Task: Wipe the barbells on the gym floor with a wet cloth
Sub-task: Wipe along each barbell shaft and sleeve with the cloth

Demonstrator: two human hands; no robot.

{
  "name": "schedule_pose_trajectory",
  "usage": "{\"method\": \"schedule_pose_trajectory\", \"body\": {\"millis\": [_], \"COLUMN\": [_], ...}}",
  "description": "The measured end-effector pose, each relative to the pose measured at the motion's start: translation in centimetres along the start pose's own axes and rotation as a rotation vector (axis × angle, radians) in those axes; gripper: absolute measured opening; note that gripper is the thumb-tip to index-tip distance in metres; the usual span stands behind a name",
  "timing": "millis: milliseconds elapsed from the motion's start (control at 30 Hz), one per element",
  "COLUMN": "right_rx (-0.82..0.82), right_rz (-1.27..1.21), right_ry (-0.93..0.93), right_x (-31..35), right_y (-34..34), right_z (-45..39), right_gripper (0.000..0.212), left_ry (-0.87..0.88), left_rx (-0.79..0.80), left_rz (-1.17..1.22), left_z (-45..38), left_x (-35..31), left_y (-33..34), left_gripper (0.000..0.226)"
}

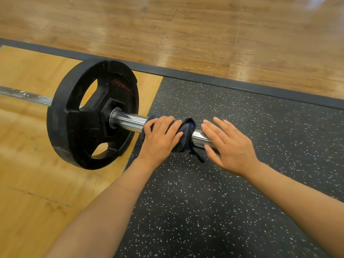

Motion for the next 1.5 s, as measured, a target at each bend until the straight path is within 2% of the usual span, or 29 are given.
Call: {"method": "schedule_pose_trajectory", "body": {"millis": [133,333,467,700,933,1133,1367,1500], "right_rx": [0.086,0.312,0.404,0.486,0.495,0.525,0.489,0.446], "right_rz": [0.0,0.018,-0.016,-0.084,-0.131,-0.128,-0.164,-0.175], "right_ry": [0.003,-0.014,-0.018,-0.011,-0.013,-0.067,-0.152,-0.206], "right_x": [0.1,0.8,1.7,4.2,7.7,10.8,13.4,13.3], "right_y": [0.2,-2.2,-7.0,-19.4,-32.2,-38.1,-40.6,-41.5], "right_z": [-0.2,-0.8,-2.1,-6.7,-14.1,-20.1,-26.4,-30.6], "right_gripper": [0.05,0.052,0.052,0.052,0.051,0.051,0.048,0.049], "left_ry": [0.032,0.105,0.082,0.004,-0.058,-0.093,-0.127,-0.162], "left_rx": [-0.036,0.069,0.126,0.186,0.162,0.161,0.203,0.265], "left_rz": [0.015,-0.112,-0.158,-0.242,-0.229,-0.293,-0.357,-0.397], "left_z": [-1.1,-2.5,-3.7,-6.0,-8.4,-9.7,-10.9,-11.6], "left_x": [0.0,-0.1,0.4,1.8,4.2,8.3,12.5,15.1], "left_y": [-1.6,-5.9,-11.4,-23.5,-37.0,-45.1,-49.7,-50.2], "left_gripper": [0.024,0.03,0.032,0.029,0.03,0.028,0.039,0.037]}}
Point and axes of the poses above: each hand's wrist, its own z-axis away from the middle knuckle, its own y-axis out of the palm, x = y × z, the point moved 7 cm from there along -z, towards the middle knuckle, and after that the axes turned 11 degrees about x, right-handed, at the moved point
